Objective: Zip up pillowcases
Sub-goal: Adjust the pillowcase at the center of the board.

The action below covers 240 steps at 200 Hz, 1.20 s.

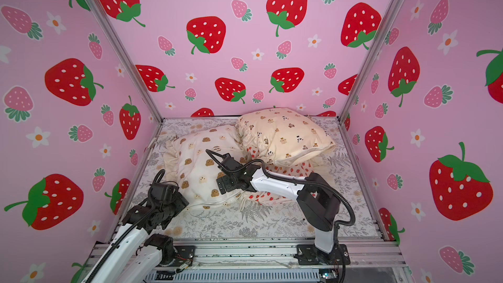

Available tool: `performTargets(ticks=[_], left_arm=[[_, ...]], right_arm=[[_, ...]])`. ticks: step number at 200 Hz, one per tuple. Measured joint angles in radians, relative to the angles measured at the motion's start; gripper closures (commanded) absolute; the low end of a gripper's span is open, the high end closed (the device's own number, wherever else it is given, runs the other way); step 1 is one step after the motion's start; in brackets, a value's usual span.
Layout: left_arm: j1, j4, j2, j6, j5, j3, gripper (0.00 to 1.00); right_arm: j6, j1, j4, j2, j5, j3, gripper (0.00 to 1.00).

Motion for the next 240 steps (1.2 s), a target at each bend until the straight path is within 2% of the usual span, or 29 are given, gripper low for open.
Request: performTargets(ticks=[19, 62, 95, 132, 192, 240], left_arm=[[0.0, 0.019, 0.0, -0.008, -0.009, -0.016, 0.34], [0.005, 0.089, 0.026, -0.009, -0.037, -0.032, 0.46], [0.014, 0.158, 0.076, -0.012, -0.045, -0.032, 0.63], [0.019, 0.24, 0.073, -0.008, -0.045, -0.057, 0.78], [0.026, 0.314, 0.074, -0.002, -0.028, -0.075, 0.86], [0.033, 0.325, 0.071, 0.018, -0.01, -0.075, 0.88]], right_arm=[[0.0, -0.006, 0.003, 0.038, 0.004, 0.02, 0.0], [-0.018, -0.033, 0.003, 0.1, 0.003, 0.065, 0.0], [-0.048, -0.058, 0.009, 0.11, 0.0, 0.081, 0.0], [-0.083, -0.087, 0.011, 0.152, -0.023, 0.139, 0.0], [-0.161, -0.117, 0.011, 0.266, -0.031, 0.291, 0.0], [-0.196, -0.119, 0.016, 0.235, -0.058, 0.27, 0.0]])
